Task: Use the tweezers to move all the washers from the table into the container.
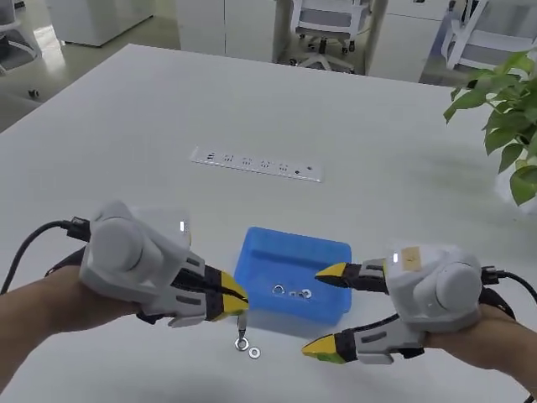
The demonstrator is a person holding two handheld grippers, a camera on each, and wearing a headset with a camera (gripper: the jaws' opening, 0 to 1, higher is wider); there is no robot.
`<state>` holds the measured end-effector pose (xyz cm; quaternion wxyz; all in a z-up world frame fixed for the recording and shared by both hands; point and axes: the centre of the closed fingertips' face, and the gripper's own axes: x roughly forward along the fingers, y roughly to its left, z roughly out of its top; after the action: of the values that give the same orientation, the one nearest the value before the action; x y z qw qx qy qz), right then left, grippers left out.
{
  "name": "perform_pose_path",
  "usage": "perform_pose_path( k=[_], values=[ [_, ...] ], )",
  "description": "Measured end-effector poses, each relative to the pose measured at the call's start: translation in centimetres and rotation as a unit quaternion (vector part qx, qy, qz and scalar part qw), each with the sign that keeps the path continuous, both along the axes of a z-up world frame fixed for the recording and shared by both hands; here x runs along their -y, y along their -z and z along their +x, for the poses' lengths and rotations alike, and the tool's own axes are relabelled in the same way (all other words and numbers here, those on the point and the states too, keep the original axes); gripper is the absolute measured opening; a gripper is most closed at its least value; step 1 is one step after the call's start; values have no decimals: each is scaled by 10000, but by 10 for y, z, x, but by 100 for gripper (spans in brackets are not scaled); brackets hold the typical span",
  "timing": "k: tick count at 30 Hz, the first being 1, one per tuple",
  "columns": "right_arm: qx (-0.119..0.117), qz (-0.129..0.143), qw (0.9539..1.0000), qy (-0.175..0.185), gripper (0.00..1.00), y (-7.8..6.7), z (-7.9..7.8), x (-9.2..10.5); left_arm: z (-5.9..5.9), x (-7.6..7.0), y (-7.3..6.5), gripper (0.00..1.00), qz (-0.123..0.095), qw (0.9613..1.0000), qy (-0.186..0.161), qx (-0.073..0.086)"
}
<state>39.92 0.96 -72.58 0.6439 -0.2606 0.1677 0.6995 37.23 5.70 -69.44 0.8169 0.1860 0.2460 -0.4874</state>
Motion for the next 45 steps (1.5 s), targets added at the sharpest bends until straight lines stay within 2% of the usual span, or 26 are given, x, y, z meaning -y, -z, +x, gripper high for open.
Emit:
perform_pose_path(
  k=[13, 19, 32, 45],
  values=[
    [204, -46, 9987, -467, 39, 2, -5, -28, -1, 1, 0, 5, -8, 10000, 31, -33],
    [296, -79, 9973, -668, 35, 5, -9, -39, -2, 3, -1, 5, -10, 10000, 64, -40],
    [252, -178, 9940, -1053, 28, 13, -20, -55, 0, 2, 0, 5, -18, 10000, 84, -46],
    [107, -347, 9896, -1391, 20, 25, -31, -66, 0, 3, 0, 5, -1, 9999, 112, -57]
  ],
)
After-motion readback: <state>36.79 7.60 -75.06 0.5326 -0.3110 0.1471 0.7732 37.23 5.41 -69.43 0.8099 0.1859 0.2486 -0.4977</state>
